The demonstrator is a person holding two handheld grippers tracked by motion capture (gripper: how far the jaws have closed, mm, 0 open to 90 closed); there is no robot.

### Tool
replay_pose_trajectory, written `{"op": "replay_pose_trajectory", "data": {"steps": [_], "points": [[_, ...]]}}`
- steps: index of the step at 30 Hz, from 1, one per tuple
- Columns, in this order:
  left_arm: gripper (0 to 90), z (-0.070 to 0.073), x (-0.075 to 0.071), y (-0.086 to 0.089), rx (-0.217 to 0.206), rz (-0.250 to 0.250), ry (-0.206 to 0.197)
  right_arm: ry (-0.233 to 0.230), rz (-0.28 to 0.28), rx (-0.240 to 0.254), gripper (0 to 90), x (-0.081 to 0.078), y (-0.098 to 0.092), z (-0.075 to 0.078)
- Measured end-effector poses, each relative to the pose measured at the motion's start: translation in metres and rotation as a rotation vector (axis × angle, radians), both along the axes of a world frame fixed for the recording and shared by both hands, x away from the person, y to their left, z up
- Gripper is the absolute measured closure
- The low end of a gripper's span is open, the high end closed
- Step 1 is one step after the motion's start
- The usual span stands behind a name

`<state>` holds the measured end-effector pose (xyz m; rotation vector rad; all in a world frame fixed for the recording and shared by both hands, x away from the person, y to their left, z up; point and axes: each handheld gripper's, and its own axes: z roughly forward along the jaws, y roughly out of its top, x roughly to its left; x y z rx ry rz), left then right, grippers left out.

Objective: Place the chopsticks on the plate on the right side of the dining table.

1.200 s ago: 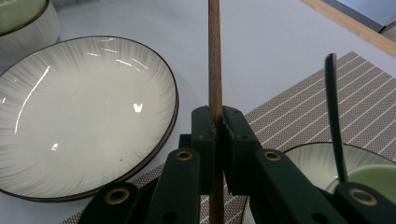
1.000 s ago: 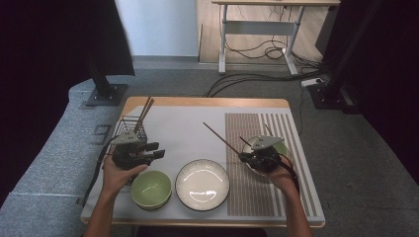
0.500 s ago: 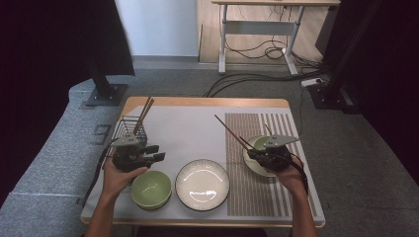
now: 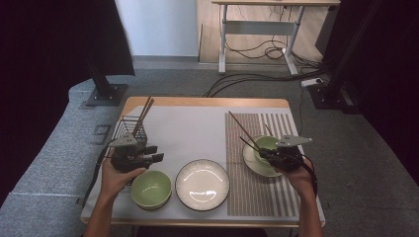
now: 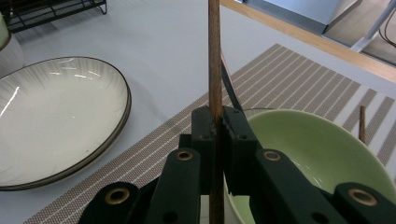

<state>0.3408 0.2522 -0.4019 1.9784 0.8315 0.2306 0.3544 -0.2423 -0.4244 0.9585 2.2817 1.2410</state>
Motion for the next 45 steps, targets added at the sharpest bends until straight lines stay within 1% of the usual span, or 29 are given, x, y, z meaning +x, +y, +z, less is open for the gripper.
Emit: {"op": "replay_pose_trajectory", "data": {"steps": [8, 12, 17, 24, 38, 45], "points": [[54.3, -0.002, 0.000, -0.002, 0.009, -0.003, 0.004, 0.008, -0.041, 0.009, 84.8, 0.000, -0.012, -0.003], [54.3, -0.003, 0.000, -0.003, 0.010, -0.004, 0.006, 0.016, -0.048, 0.009, 84.8, 0.001, -0.013, -0.006], [54.3, -0.003, 0.000, -0.004, 0.013, -0.007, 0.008, 0.013, -0.060, 0.008, 84.8, 0.000, -0.016, -0.005], [54.3, -0.005, 0.001, -0.006, 0.023, -0.010, 0.012, 0.014, -0.092, 0.012, 84.8, 0.000, -0.024, -0.007], [54.4, -0.005, 0.000, -0.005, 0.023, -0.009, 0.012, 0.034, -0.135, 0.018, 84.8, 0.001, -0.036, -0.012], [54.4, -0.005, 0.000, -0.005, 0.021, -0.008, 0.011, 0.039, -0.172, 0.023, 84.8, 0.001, -0.044, -0.014]]}}
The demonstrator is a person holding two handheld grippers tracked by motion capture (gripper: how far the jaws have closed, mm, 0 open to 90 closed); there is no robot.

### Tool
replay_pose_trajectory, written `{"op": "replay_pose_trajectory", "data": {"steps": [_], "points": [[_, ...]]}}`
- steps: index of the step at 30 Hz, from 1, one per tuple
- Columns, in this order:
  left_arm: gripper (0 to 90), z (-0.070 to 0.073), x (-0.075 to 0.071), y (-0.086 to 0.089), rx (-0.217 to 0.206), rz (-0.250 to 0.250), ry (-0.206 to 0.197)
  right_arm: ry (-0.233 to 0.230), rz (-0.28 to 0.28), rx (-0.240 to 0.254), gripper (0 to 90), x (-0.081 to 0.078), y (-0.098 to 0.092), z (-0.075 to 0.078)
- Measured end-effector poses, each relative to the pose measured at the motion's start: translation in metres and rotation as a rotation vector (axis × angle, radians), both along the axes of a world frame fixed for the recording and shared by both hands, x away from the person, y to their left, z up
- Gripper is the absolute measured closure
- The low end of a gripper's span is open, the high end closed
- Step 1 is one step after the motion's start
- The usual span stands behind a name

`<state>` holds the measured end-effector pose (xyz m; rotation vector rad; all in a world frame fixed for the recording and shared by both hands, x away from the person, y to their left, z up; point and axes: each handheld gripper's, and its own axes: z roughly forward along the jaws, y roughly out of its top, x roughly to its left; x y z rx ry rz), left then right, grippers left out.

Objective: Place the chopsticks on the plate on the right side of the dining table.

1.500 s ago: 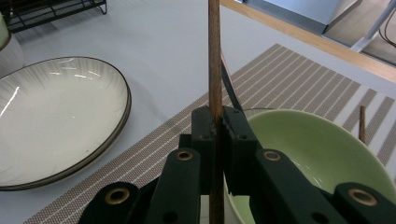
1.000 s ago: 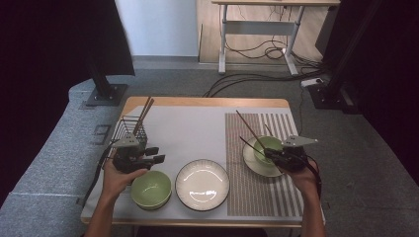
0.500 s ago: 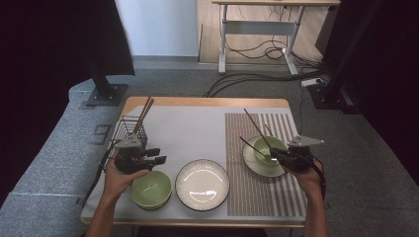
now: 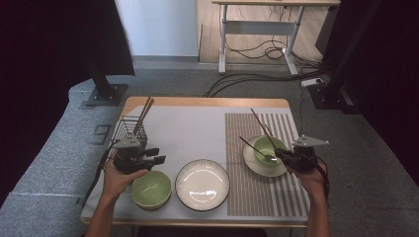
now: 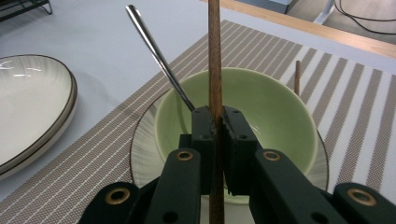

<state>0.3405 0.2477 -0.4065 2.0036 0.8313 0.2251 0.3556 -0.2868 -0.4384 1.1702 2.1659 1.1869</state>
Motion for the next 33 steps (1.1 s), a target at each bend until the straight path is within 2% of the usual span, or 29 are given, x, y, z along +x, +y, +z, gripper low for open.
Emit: {"op": "replay_pose_trajectory", "data": {"steps": [4, 33], "points": [[54.4, 0.000, 0.000, 0.000, 0.000, -0.003, 0.002, -0.004, -0.032, -0.019, 84.8, 0.000, -0.003, -0.002], [54.0, 0.002, -0.002, 0.001, -0.007, -0.003, -0.005, 0.033, -0.144, -0.017, 84.8, 0.000, -0.032, -0.014]]}}
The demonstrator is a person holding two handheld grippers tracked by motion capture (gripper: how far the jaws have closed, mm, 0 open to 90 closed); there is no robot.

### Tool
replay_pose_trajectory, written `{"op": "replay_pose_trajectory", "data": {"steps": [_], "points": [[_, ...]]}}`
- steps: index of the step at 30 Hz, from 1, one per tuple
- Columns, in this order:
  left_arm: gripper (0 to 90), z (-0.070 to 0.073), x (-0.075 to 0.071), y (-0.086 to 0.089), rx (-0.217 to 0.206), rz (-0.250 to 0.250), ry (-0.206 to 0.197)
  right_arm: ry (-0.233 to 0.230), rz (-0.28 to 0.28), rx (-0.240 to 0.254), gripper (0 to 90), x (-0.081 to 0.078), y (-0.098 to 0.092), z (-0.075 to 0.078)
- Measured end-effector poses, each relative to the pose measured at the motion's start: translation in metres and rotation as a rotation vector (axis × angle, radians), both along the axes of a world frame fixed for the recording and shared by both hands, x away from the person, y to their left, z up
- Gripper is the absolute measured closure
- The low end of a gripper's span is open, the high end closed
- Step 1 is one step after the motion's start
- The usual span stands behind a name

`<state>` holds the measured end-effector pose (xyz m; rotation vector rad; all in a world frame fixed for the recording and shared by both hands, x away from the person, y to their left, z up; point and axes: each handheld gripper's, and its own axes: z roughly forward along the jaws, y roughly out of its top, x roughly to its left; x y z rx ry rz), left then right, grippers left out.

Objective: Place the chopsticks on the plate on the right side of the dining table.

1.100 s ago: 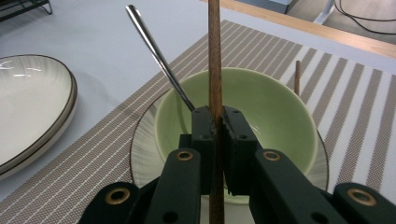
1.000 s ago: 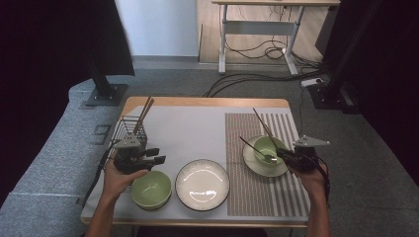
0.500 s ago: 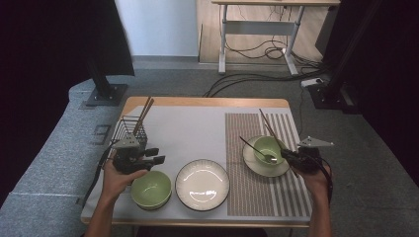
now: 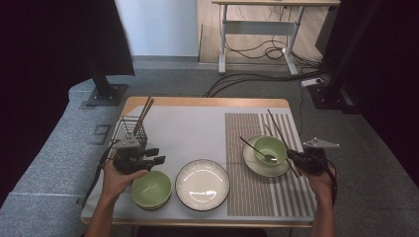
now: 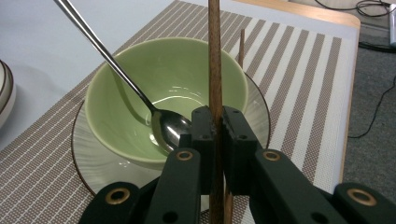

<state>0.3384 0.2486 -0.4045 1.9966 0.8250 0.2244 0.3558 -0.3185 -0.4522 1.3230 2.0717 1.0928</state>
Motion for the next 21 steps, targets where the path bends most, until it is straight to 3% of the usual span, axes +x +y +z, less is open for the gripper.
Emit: {"op": "replay_pose_trajectory", "data": {"steps": [7, 21], "points": [[54.0, 0.0005, 0.0000, 0.0010, -0.002, 0.000, -0.001, 0.015, -0.027, -0.008, 84.8, 0.0013, -0.0059, -0.0057], [53.8, -0.0008, 0.0005, -0.0019, 0.005, -0.006, 0.003, 0.018, -0.029, -0.006, 84.8, 0.0011, -0.0075, -0.0065]]}}
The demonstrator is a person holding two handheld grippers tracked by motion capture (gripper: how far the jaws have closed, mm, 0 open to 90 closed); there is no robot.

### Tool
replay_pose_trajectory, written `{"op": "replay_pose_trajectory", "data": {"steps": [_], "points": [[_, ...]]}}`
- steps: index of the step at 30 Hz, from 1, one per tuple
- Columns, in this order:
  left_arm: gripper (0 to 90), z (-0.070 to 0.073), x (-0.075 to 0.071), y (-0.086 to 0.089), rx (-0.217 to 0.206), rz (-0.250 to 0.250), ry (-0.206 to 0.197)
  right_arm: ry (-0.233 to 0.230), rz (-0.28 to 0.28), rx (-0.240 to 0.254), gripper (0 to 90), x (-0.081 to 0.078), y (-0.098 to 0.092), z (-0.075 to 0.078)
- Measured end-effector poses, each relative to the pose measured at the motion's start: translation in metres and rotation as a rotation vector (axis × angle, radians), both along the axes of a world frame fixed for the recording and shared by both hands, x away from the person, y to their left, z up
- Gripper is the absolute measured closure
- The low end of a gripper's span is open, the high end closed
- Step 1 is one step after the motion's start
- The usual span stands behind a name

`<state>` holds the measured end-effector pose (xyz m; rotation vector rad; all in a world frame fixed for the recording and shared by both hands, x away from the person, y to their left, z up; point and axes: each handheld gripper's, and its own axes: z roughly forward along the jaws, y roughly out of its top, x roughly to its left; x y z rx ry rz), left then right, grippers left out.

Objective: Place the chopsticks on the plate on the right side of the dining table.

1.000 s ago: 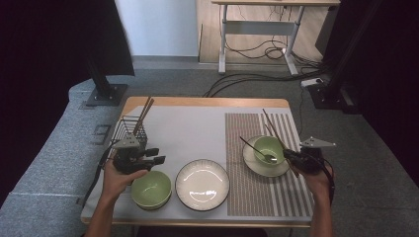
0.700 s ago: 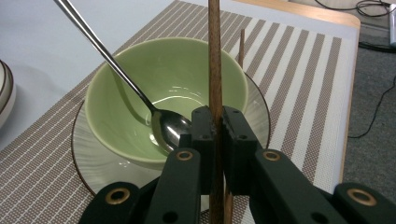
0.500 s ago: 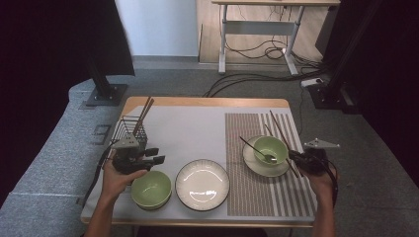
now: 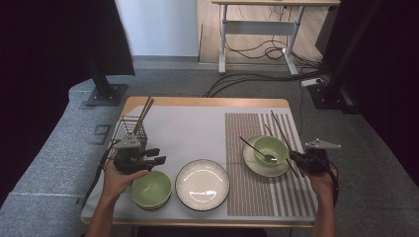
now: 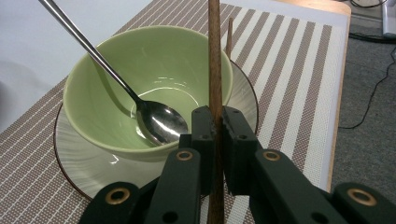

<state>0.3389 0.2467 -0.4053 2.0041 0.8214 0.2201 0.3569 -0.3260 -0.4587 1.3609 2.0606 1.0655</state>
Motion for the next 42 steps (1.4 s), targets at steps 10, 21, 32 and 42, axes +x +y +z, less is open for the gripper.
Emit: {"op": "replay_pose_trajectory", "data": {"steps": [10, 21, 32, 42], "points": [[53.7, 0.000, 0.000, 0.000, 0.002, -0.001, 0.001, 0.013, -0.011, 0.005, 84.8, 0.002, -0.003, -0.005], [53.7, -0.001, 0.000, -0.001, 0.004, -0.005, 0.003, 0.037, -0.048, 0.018, 84.7, 0.005, -0.010, -0.013], [53.7, -0.002, 0.001, -0.002, 0.004, -0.008, 0.007, 0.065, -0.059, 0.009, 84.7, 0.010, -0.009, -0.021], [53.7, -0.003, 0.001, -0.003, 0.007, -0.010, 0.010, 0.095, -0.060, 0.013, 84.5, 0.018, -0.008, -0.028]]}}
